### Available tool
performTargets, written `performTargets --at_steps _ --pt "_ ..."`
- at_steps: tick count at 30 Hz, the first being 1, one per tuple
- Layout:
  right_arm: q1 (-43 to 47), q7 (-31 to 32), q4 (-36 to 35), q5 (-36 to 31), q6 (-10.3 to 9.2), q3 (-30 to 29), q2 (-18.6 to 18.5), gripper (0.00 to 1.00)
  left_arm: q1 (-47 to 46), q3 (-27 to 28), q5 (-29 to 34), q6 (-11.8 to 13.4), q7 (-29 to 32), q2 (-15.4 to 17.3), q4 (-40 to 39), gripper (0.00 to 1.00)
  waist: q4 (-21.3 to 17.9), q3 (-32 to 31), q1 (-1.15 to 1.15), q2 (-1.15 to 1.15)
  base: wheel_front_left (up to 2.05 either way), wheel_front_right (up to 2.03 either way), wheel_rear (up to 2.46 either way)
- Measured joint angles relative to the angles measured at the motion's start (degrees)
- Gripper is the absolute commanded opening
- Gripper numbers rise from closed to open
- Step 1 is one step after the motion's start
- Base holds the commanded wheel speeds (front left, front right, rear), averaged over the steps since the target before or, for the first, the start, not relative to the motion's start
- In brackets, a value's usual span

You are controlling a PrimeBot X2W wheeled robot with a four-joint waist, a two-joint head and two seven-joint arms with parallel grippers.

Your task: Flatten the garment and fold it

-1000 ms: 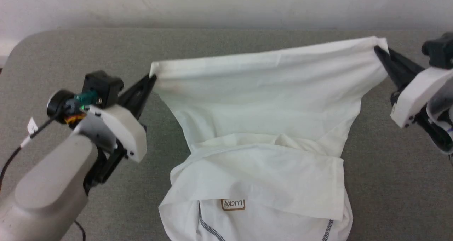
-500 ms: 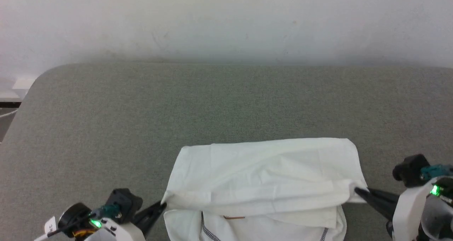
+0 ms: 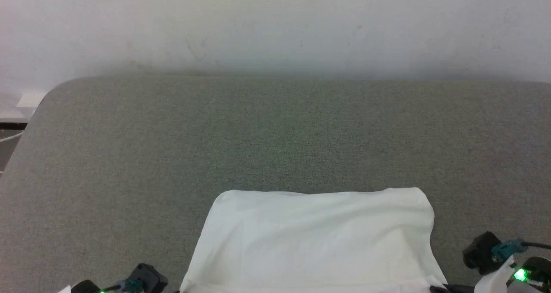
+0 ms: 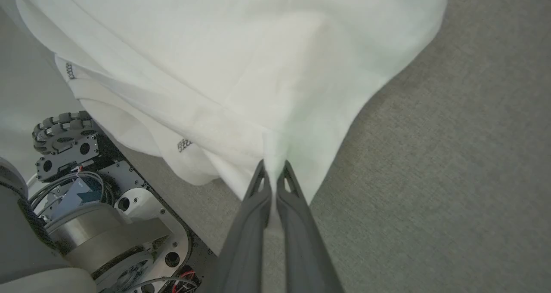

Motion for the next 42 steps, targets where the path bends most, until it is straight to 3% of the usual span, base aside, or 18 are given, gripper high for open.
performTargets --at_steps 3,4,5,6,12,20,26,30,33,36,42 --pt "0.64 0.49 0.74 -1.27 0.0 1.62 -0.24 0.0 0.07 -1.32 0.52 -0.71 0.0 -1.63 1.58 0.0 0.13 0.31 0.0 0.0 0.0 0.0 0.0" --pt "0.79 0.54 1.15 -1.66 0.0 1.94 -0.23 0.31 0.24 -1.68 0.67 -1.05 0.0 -2.35 2.21 0.0 0.16 0.44 0.0 0.0 0.0 0.0 0.0" --pt "0.86 0.54 1.68 -2.02 0.0 2.11 -0.16 1.0 0.39 -2.1 1.01 -1.18 0.0 -3.05 2.85 0.41 0.18 0.58 0.0 0.0 0.0 0.0 0.0" --pt "0.86 0.74 1.98 -2.23 -0.02 2.44 -0.22 1.0 0.51 -2.52 1.45 -1.19 -0.1 -3.8 3.33 1.0 0.21 0.68 0.01 0.0 0.0 0.0 0.0" --pt "0.85 -0.3 1.54 0.26 -0.02 -0.8 0.11 1.0 0.54 -0.67 1.19 -1.2 -4.54 -6.11 5.13 1.0 0.26 0.05 0.0 0.0 0.0 0.0 0.0" --pt "1.0 -0.63 -0.74 4.47 -0.05 -14.92 4.69 1.0 -0.99 9.93 -4.35 3.25 -14.9 -7.0 4.54 1.0 0.29 -2.11 0.0 0.0 0.0 0.0 0.0" --pt "4.19 1.18 0.36 -0.22 -0.05 -24.88 14.79 1.0 -0.94 18.53 -7.82 7.48 -21.76 -12.94 5.45 1.0 0.17 -1.88 0.0 0.0 0.0 0.0 0.0" --pt "8.17 4.13 3.36 -6.72 -0.07 -31.64 24.38 1.0 1.63 28.11 -5.72 9.65 -22.31 -19.98 4.88 1.0 0.03 -1.22 0.0 0.0 0.0 0.0 0.0" --pt "9.9 5.79 4.48 -11.29 -0.05 -35.33 31.83 1.0 6.03 36.73 -0.37 9.54 -22.35 -26.26 4.03 1.0 -0.01 -0.5 0.0 0.0 0.0 0.0 0.0" --pt "10.6 6.98 5.19 -15.59 -0.05 -37.77 37.39 1.0 10.73 43.23 5.17 7.88 -22.35 -31.75 3.93 1.0 0.09 0.35 0.0 0.0 0.0 0.0 0.0" --pt "11.17 9.36 8.68 -21.0 -0.05 -40.1 42.21 1.0 13.76 47.92 14.62 1.38 -22.34 -37.56 6.62 1.0 0.89 1.91 0.0 0.0 0.0 0.0 0.0"
